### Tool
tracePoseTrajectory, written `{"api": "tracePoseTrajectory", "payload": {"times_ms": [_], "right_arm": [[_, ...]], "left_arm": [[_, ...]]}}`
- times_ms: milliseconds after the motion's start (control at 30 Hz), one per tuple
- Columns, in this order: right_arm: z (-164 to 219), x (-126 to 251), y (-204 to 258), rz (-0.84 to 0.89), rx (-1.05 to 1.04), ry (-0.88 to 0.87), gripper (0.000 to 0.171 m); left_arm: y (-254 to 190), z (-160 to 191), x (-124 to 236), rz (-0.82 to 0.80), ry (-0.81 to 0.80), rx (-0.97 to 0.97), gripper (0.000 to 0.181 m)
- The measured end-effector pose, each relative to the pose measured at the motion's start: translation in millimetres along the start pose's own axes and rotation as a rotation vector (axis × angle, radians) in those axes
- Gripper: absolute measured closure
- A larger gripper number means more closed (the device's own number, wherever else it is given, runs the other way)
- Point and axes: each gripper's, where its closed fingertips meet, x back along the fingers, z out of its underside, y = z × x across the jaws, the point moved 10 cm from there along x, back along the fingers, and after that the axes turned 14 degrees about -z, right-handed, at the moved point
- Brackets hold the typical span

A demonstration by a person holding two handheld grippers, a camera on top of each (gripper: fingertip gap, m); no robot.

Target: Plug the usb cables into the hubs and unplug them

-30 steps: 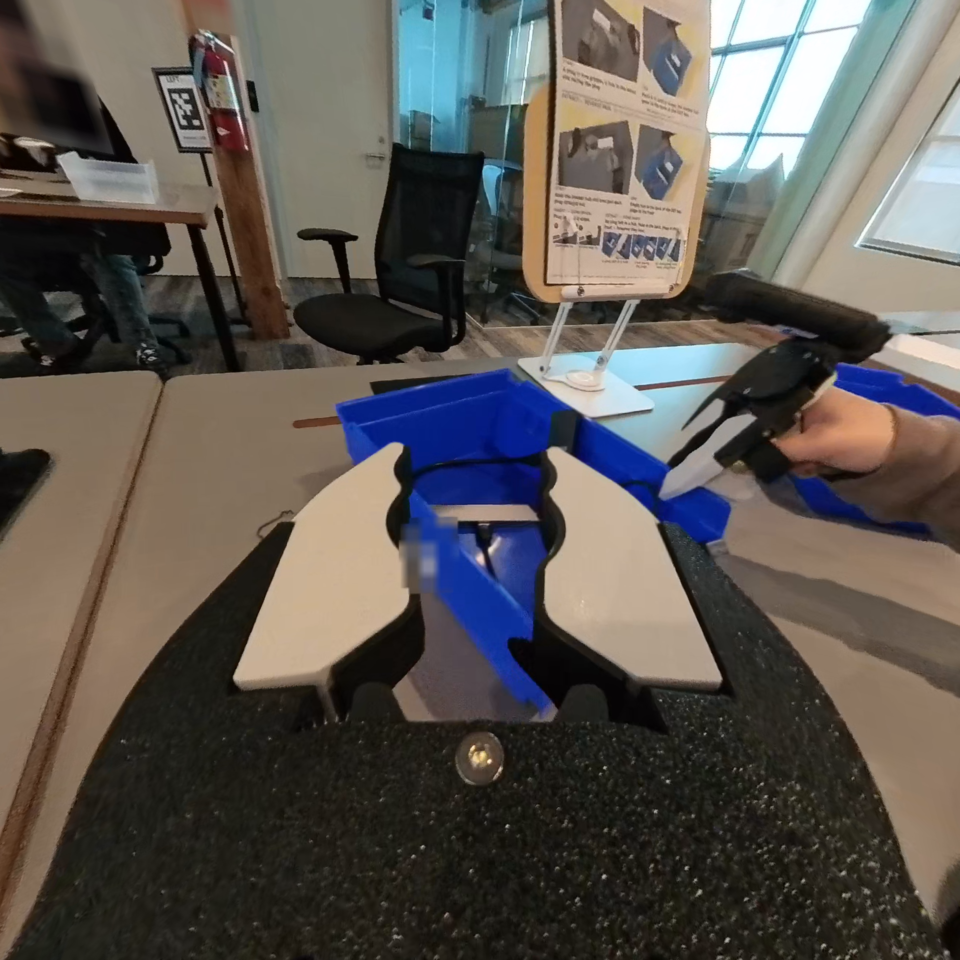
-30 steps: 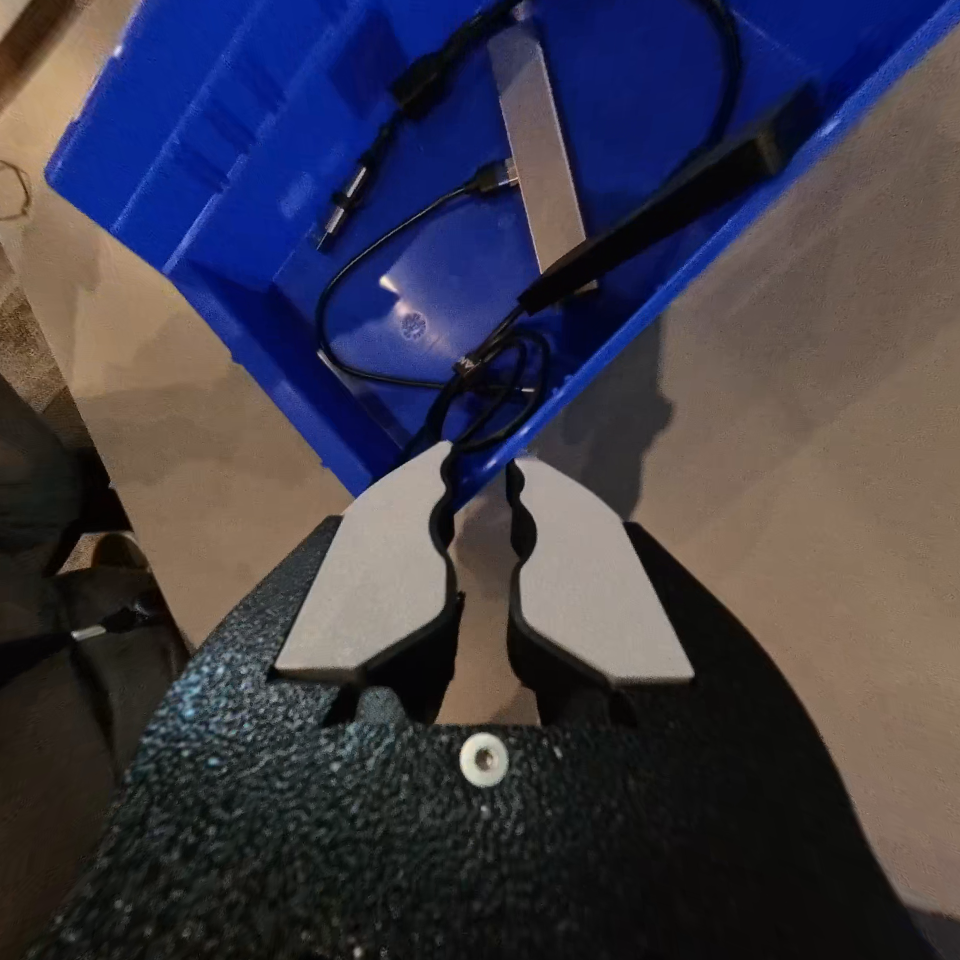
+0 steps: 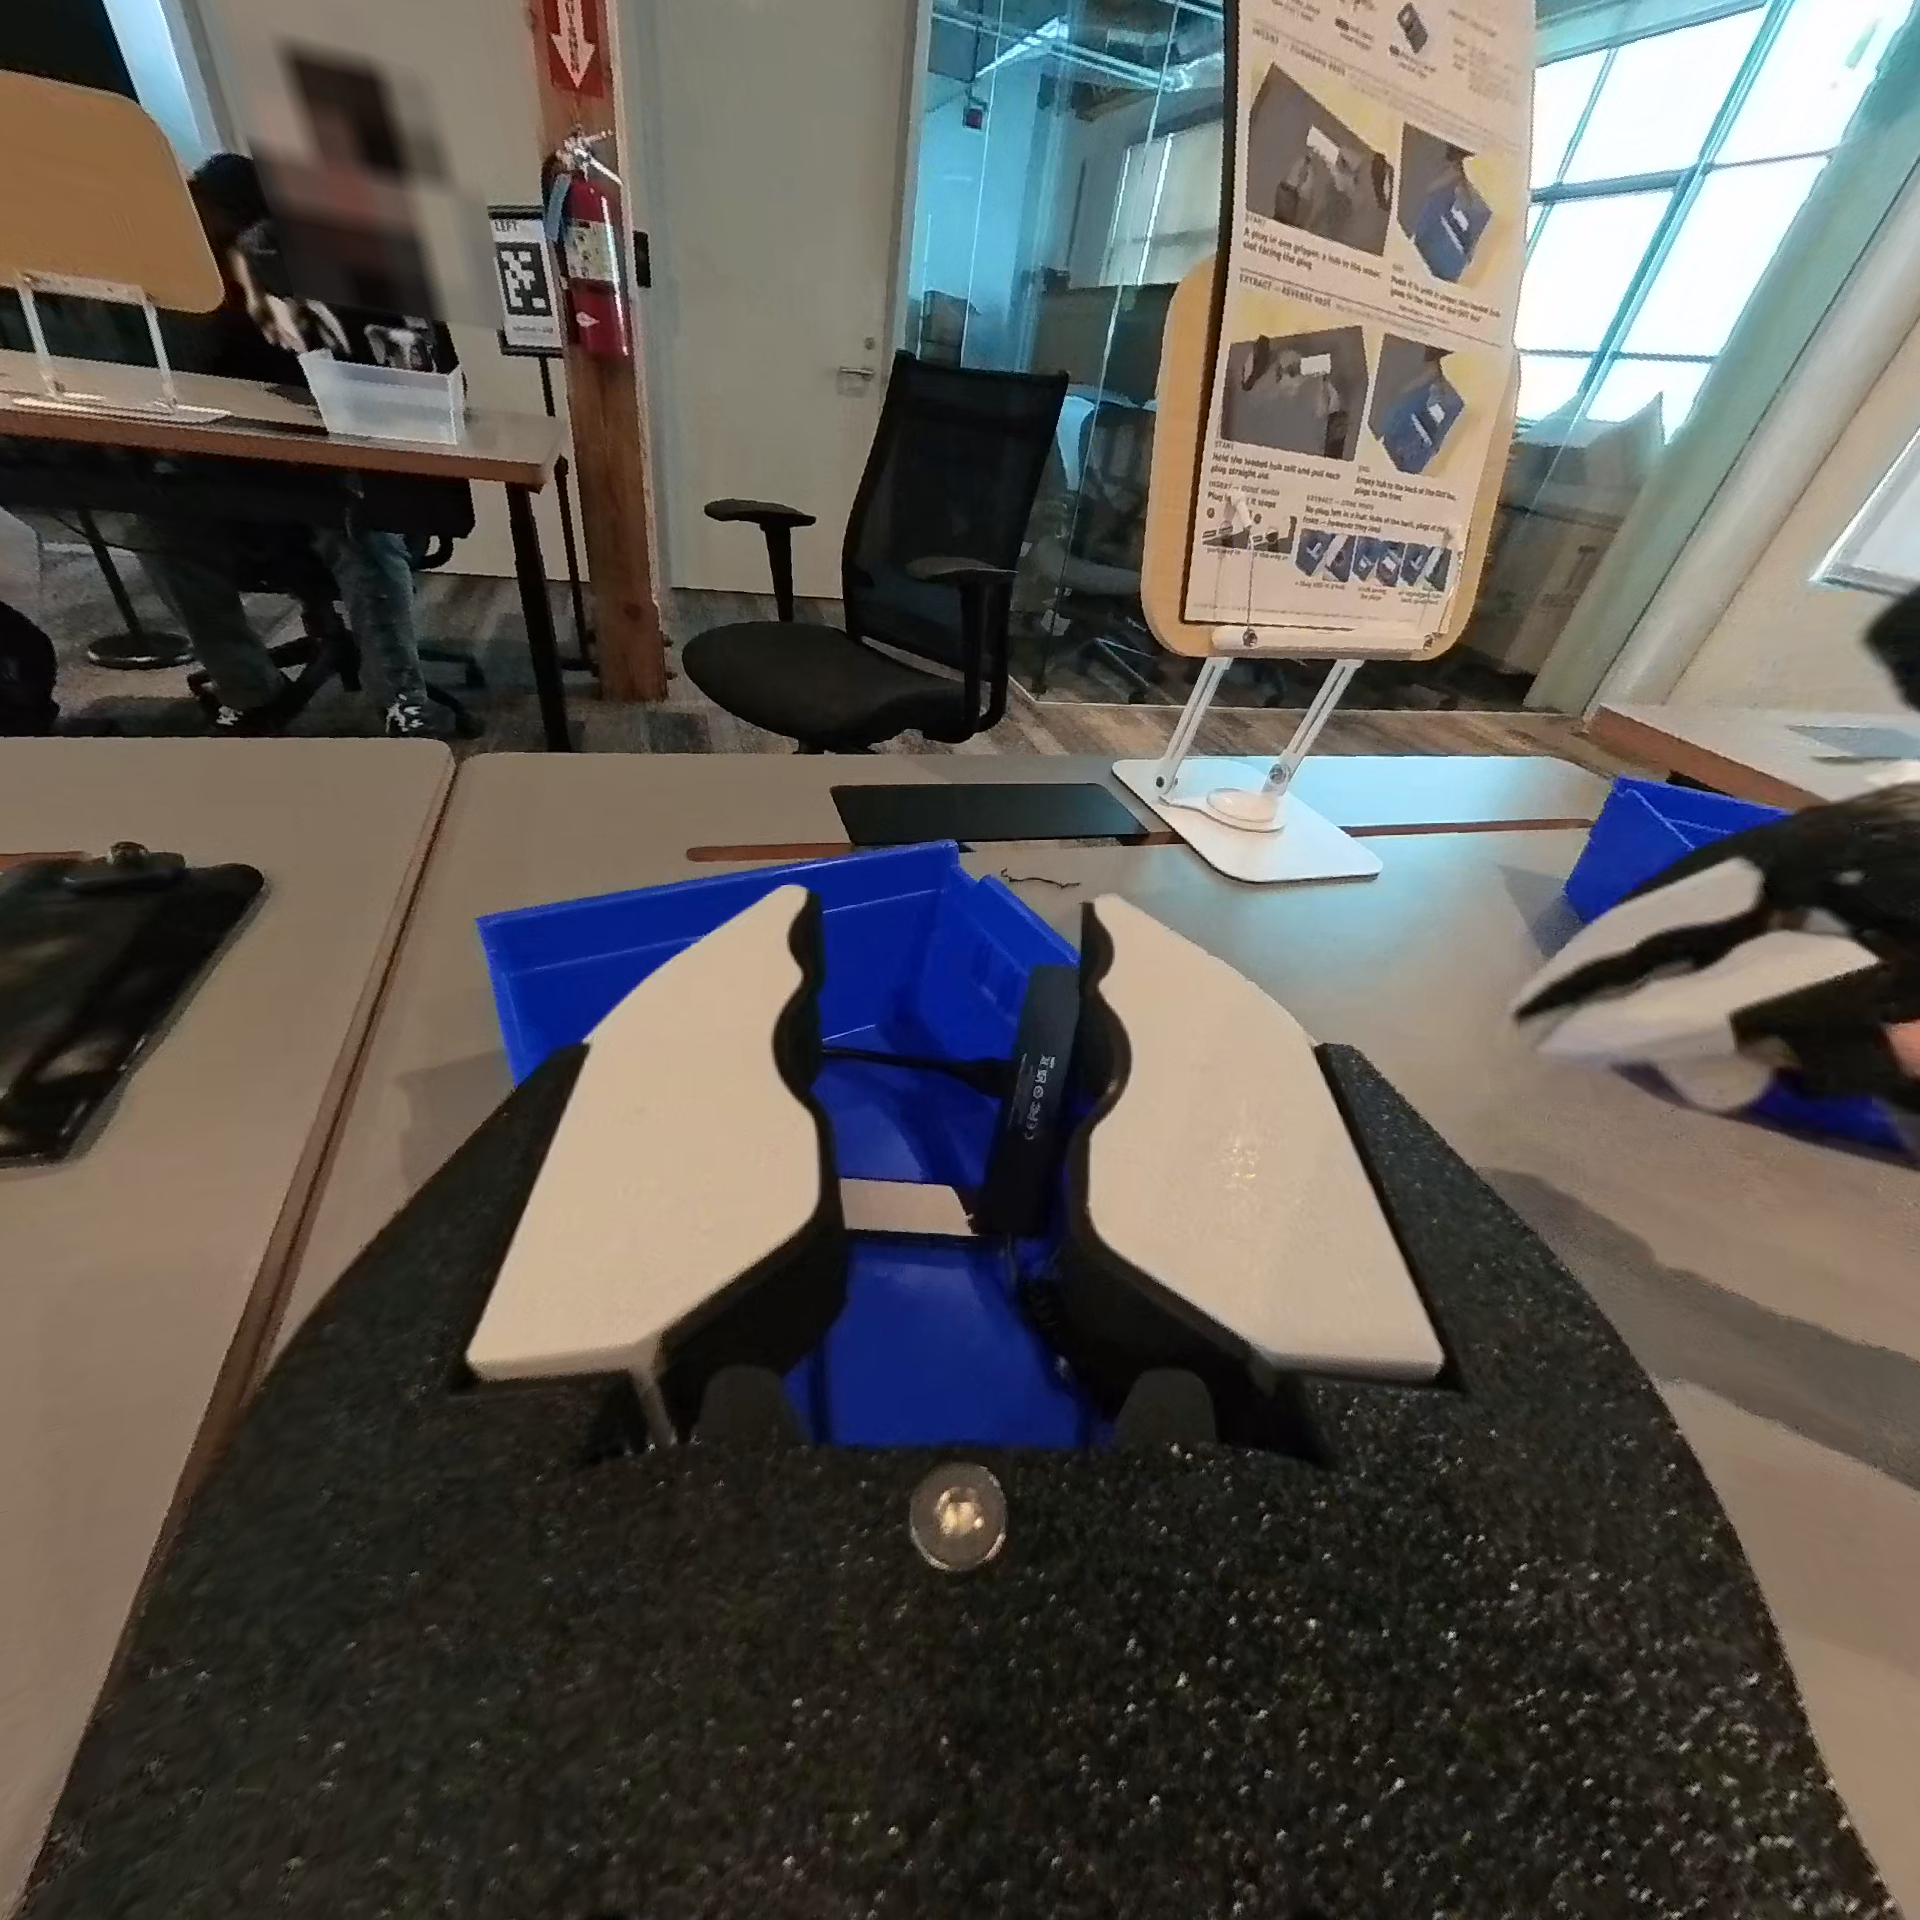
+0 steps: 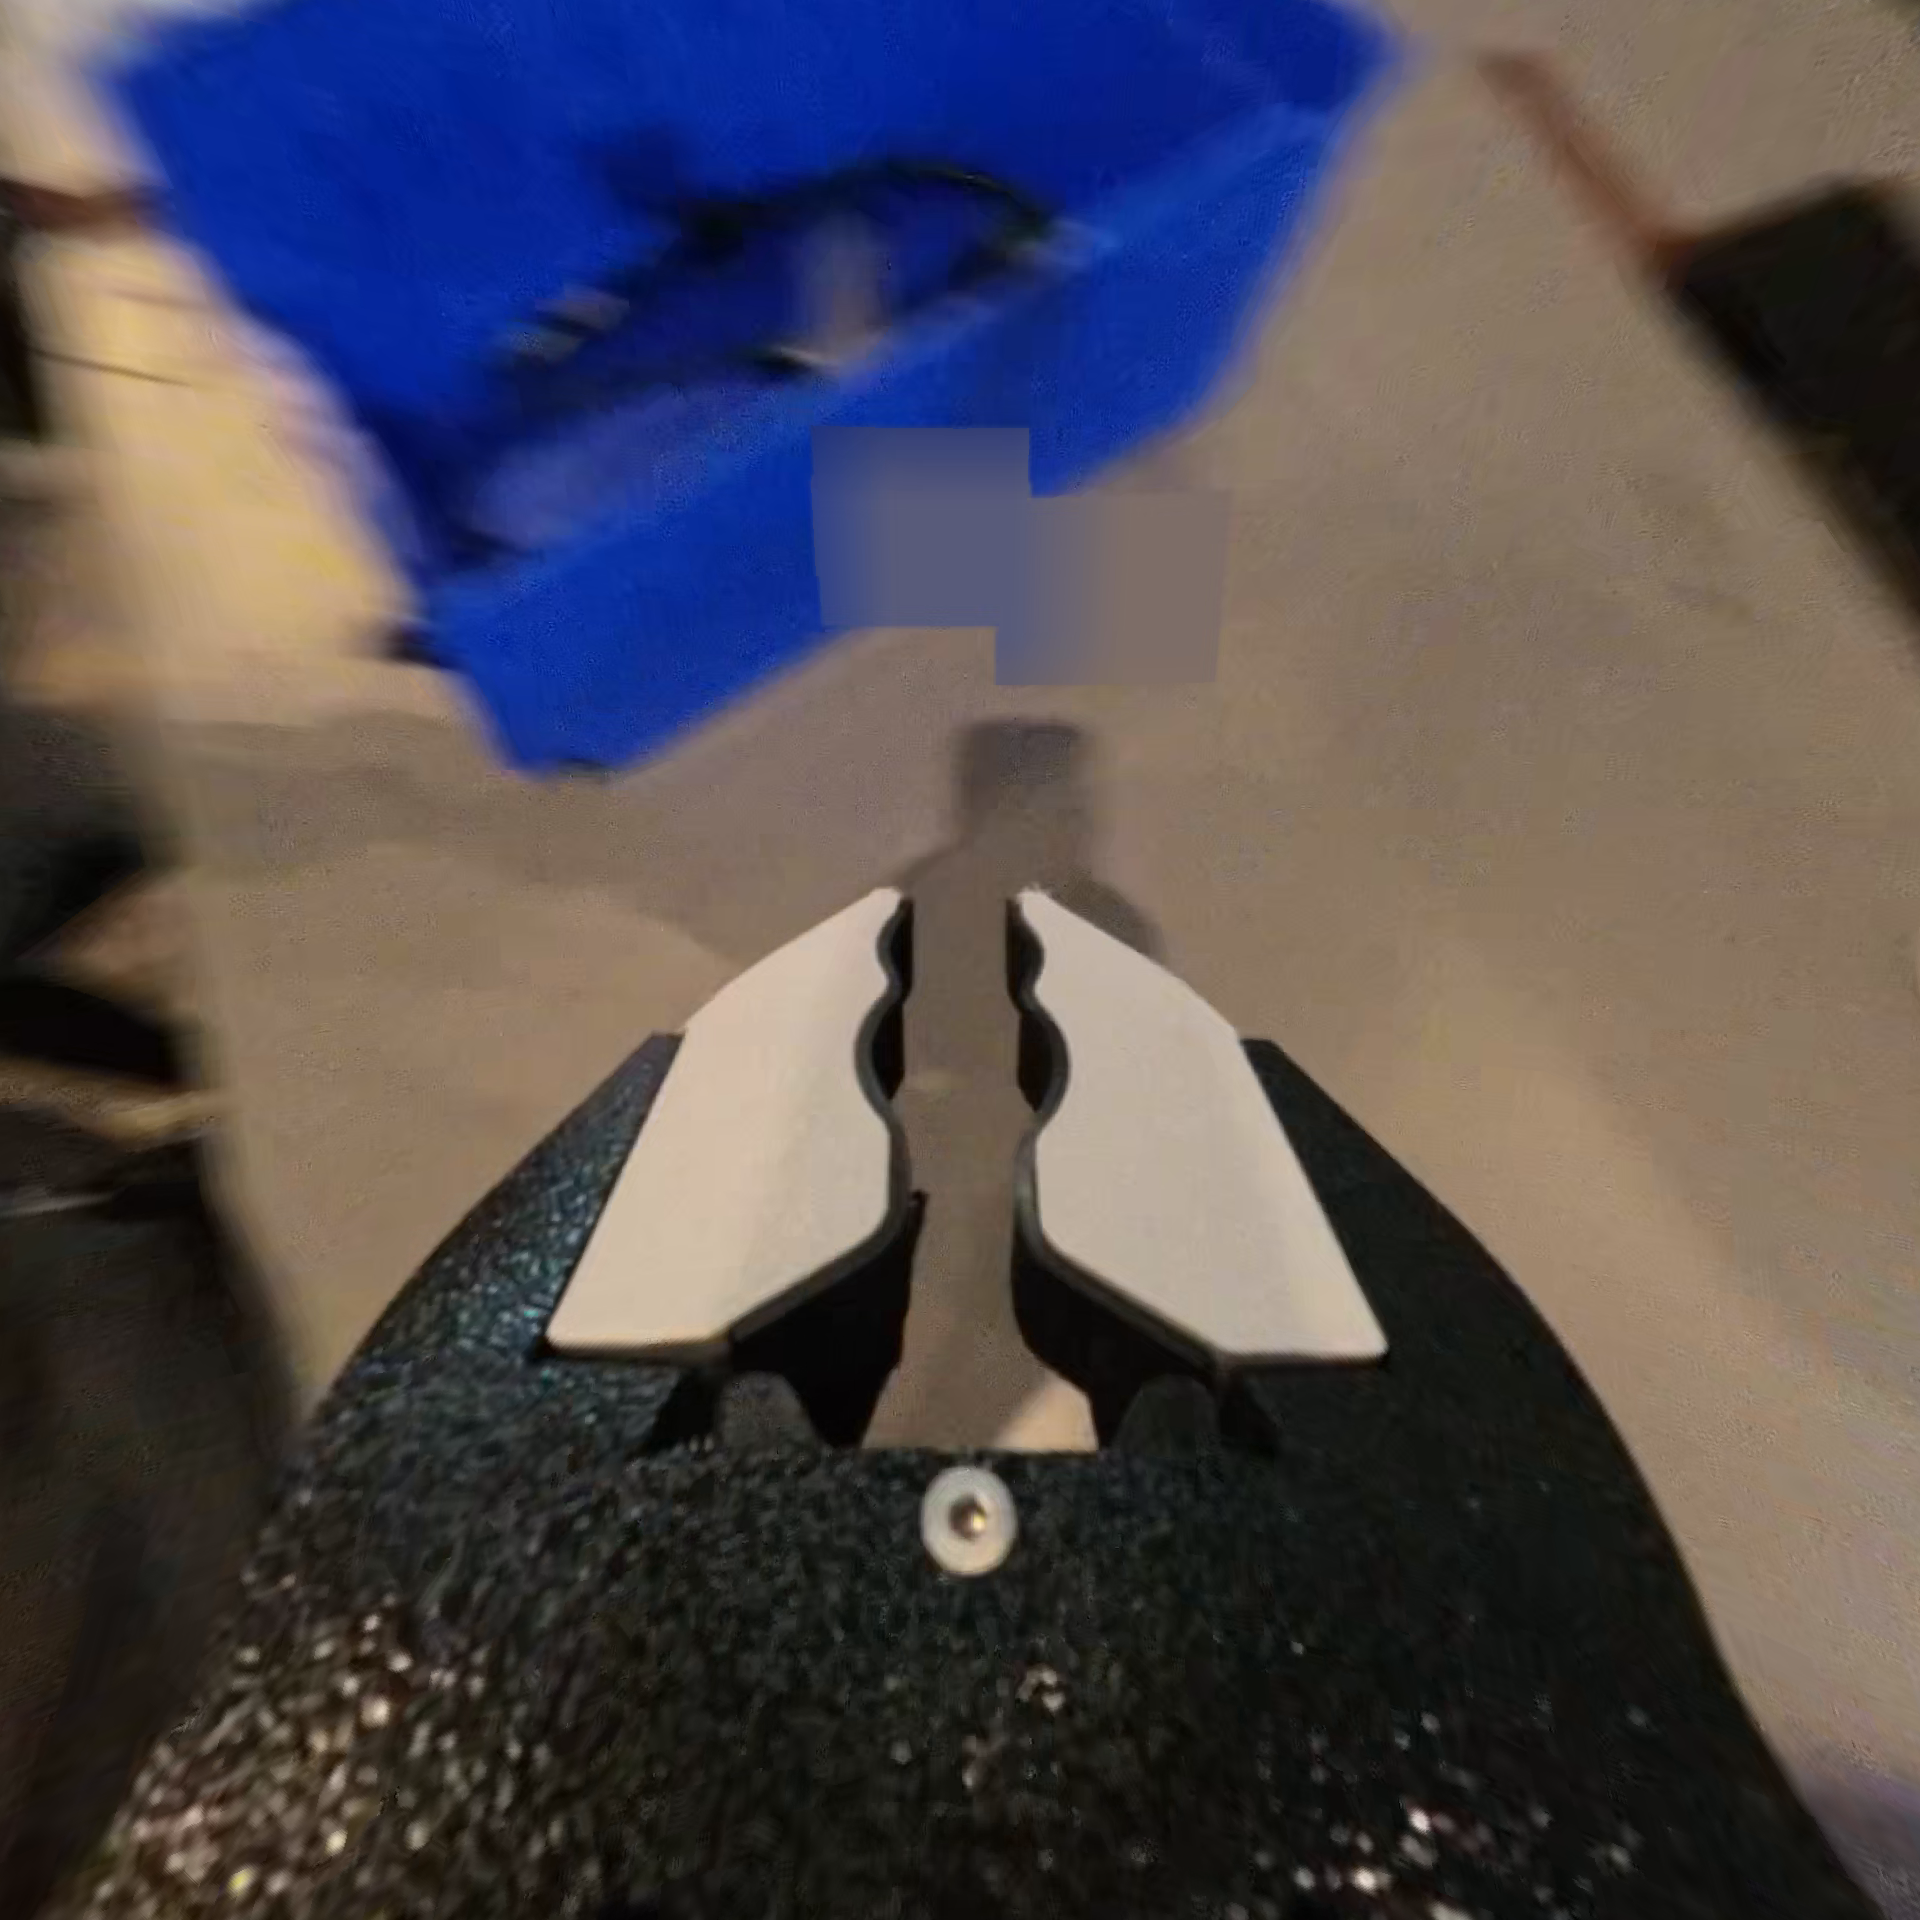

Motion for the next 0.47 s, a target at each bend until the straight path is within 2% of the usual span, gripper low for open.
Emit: {"api": "tracePoseTrajectory", "payload": {"times_ms": [67, 133, 200, 333, 467], "right_arm": [[26, 39, -13, 0.336, -0.059, 0.058, 0.134], [54, 78, -23, 0.530, -0.199, 0.112, 0.121], [83, 118, -32, 0.675, -0.357, 0.058, 0.116], [128, 166, -44, 0.760, -0.600, -0.128, 0.109], [146, 165, -67, 0.730, -0.714, -0.072, 0.113]], "left_arm": [[-2, 0, -1, 0.011, 0.007, 0.004, 0.134], [-6, 0, -2, 0.021, 0.010, -0.004, 0.134], [-10, 0, -3, 0.028, 0.010, -0.015, 0.134], [-17, 0, -7, 0.051, 0.019, -0.031, 0.134], [-25, 3, -14, 0.073, 0.045, -0.047, 0.134]]}}
